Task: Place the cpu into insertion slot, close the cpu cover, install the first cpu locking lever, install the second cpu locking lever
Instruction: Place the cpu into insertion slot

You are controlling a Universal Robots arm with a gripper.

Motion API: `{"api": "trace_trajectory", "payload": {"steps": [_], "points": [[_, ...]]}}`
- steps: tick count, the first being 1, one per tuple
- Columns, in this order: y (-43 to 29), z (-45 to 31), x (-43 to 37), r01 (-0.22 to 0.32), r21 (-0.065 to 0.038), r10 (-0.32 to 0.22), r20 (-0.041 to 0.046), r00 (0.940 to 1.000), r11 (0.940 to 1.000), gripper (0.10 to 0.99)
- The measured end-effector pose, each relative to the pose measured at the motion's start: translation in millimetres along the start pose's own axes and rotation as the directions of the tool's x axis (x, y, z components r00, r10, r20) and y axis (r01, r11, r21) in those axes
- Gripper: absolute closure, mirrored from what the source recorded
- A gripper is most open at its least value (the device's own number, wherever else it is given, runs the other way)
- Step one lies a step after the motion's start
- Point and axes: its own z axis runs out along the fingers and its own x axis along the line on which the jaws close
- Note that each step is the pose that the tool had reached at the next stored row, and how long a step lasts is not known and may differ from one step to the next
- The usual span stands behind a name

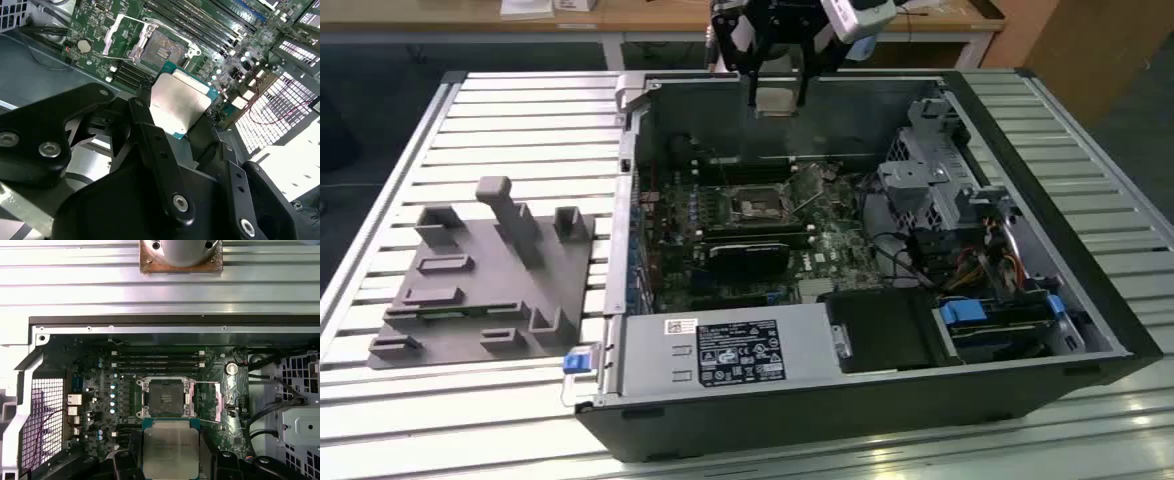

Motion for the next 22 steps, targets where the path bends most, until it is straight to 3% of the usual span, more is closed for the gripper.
{"api": "trace_trajectory", "payload": {"steps": [11,17,22], "points": [[0.0,0.0,0.1,-0.02,0.0,0.02,0.0017,0.9998,0.9998,0.545],[0.0,0.2,0.1,-0.079,-0.002,0.079,0.007,0.9969,0.9969,0.545],[-0.1,0.8,0.1,-0.14,-0.003,0.14,0.0123,0.9901,0.9902,0.545]]}}
